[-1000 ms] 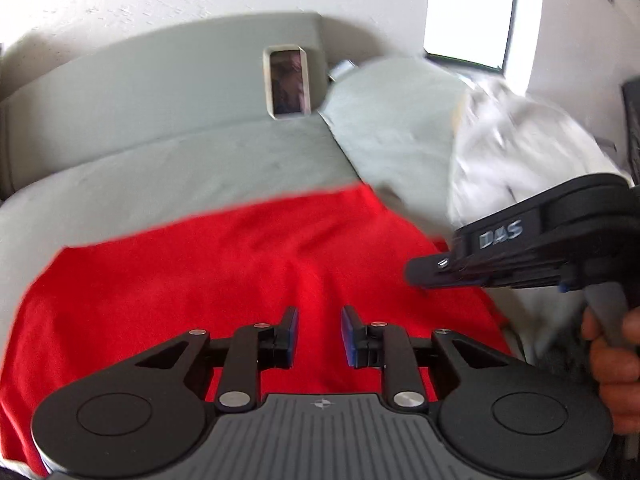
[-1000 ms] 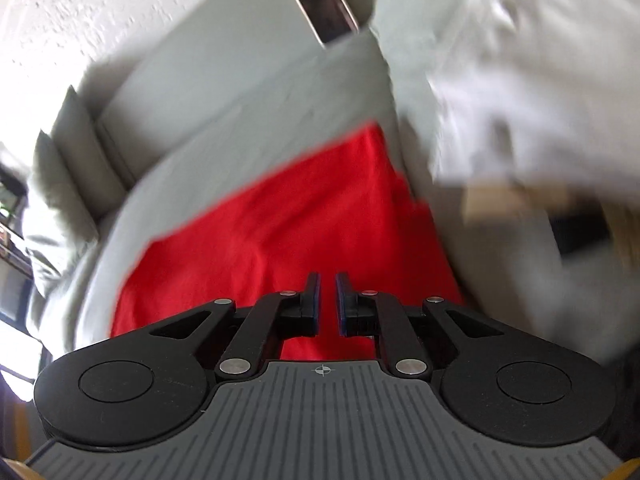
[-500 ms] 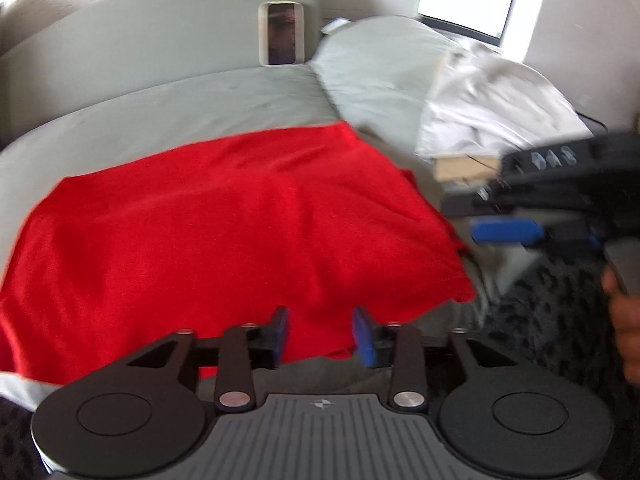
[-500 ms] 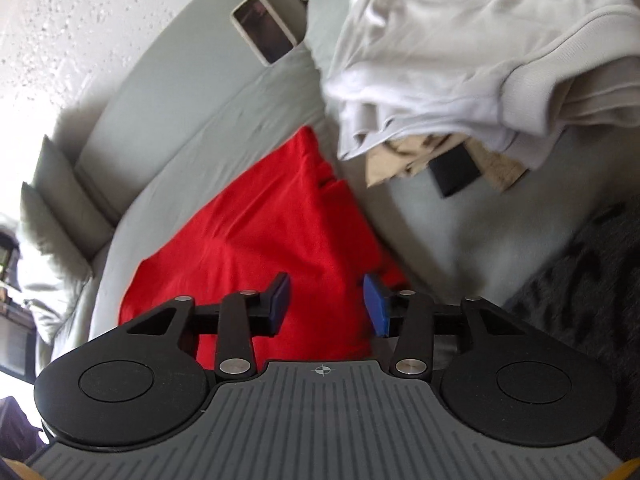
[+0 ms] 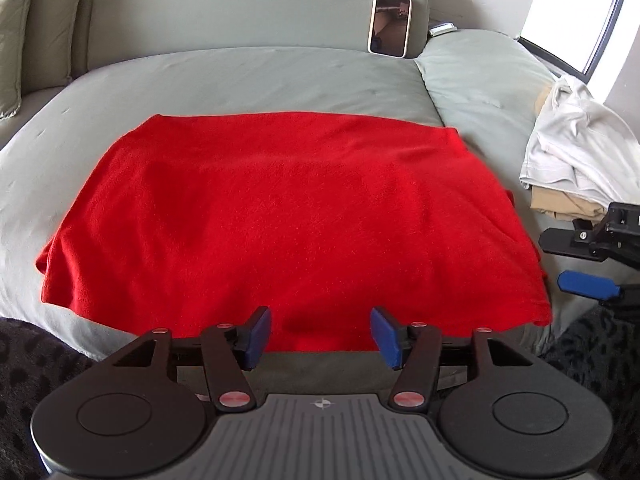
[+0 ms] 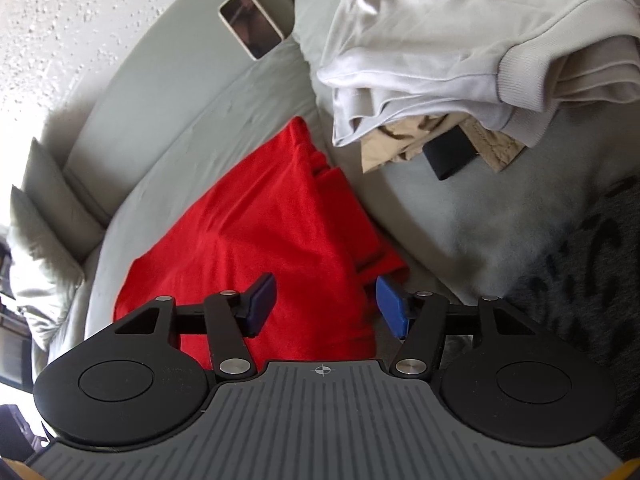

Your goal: Fold clothes

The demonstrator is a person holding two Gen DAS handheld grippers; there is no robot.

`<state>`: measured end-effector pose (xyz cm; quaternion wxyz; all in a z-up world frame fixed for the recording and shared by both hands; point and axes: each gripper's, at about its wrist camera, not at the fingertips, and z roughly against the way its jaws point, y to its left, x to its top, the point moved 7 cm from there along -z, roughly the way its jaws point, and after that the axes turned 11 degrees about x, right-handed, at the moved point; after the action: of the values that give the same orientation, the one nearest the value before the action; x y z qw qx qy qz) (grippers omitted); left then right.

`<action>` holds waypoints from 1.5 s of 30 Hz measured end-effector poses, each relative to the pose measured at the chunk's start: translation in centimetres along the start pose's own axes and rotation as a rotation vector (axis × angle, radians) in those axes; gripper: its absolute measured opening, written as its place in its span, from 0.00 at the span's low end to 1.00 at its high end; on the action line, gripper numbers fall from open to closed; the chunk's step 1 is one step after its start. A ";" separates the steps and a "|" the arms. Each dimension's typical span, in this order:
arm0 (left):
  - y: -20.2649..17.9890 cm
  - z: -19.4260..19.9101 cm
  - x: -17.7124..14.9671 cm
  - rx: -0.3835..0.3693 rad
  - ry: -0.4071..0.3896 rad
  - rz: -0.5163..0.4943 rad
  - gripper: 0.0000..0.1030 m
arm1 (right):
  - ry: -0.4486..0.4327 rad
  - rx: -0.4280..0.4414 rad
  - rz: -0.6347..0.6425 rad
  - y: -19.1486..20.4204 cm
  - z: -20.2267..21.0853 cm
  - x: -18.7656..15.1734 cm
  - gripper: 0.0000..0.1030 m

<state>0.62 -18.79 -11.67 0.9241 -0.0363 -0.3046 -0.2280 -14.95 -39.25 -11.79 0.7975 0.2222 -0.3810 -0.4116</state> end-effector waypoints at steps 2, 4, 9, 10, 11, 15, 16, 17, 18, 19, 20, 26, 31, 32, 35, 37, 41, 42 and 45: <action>0.2 0.4 0.2 0.022 -0.043 0.002 0.60 | -0.009 -0.008 -0.005 -0.3 0.1 0.1 0.60; 0.5 0.8 0.5 0.031 -0.076 0.007 0.61 | -0.012 -0.019 -0.014 -0.7 0.1 0.2 0.60; 1.3 0.6 0.6 -0.017 -0.044 0.096 0.68 | 0.030 -0.008 -0.184 -2.8 -0.7 0.1 0.66; 1.5 0.4 0.6 -0.008 -0.037 0.104 0.68 | 0.033 -0.002 -0.221 -3.2 -1.2 0.1 0.71; 1.4 0.3 0.7 0.001 -0.030 0.105 0.68 | 0.032 -0.002 -0.240 -3.6 -1.7 0.1 0.71; 1.6 0.1 0.5 0.000 -0.011 0.107 0.68 | 0.005 -0.013 -0.243 -4.5 -3.2 0.2 0.73; 1.6 0.0 0.5 -0.002 -0.008 0.107 0.68 | -0.007 -0.008 -0.234 -4.6 -3.5 0.2 0.73; 1.6 0.0 0.5 -0.001 -0.006 0.107 0.68 | -0.023 -0.006 -0.208 -4.6 -3.9 0.1 0.73; 1.5 -0.1 0.5 0.000 -0.004 0.106 0.68 | -0.040 -0.002 -0.167 -4.5 -4.3 0.0 0.74; 1.4 -0.2 0.5 0.000 -0.003 0.105 0.68 | -0.056 0.002 -0.125 -4.5 -4.7 0.0 0.76; 1.3 -0.2 0.4 0.000 -0.001 0.103 0.68 | -0.074 0.005 -0.088 -4.4 -5.0 -0.2 0.76; 0.8 -0.4 0.0 -0.017 0.009 0.090 0.68 | -0.154 -0.058 0.102 -2.8 -5.3 -2.0 0.63; 0.9 -0.5 0.0 -0.021 0.011 0.098 0.67 | -0.176 -0.032 0.075 -2.9 -5.0 -1.8 0.45; 0.9 -0.5 -0.1 -0.024 0.013 0.098 0.67 | -0.178 -0.031 0.067 -2.9 -4.9 -1.7 0.43; 0.7 -0.5 0.0 -0.040 0.013 0.087 0.67 | -0.173 -0.006 0.047 -2.4 -4.7 -1.2 0.11; 0.6 -0.5 0.2 -0.044 0.010 0.074 0.67 | -0.166 0.013 0.051 -1.7 -4.6 -0.6 0.11; 1.2 -0.2 0.8 -0.050 -0.009 0.068 0.67 | -0.175 -0.016 0.137 0.6 -4.2 0.3 0.11; 1.6 -0.1 1.0 -0.047 -0.014 0.074 0.67 | -0.177 -0.022 0.159 1.4 -4.0 0.6 0.11; 3.6 0.1 1.8 -0.035 -0.027 0.117 0.67 | -0.172 -0.043 0.257 4.7 -4.2 1.2 0.11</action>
<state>3.40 -16.25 -10.29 0.9309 -0.0730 -0.3103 -0.1783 -8.93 -37.48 -10.67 0.8128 0.1181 -0.4642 -0.3316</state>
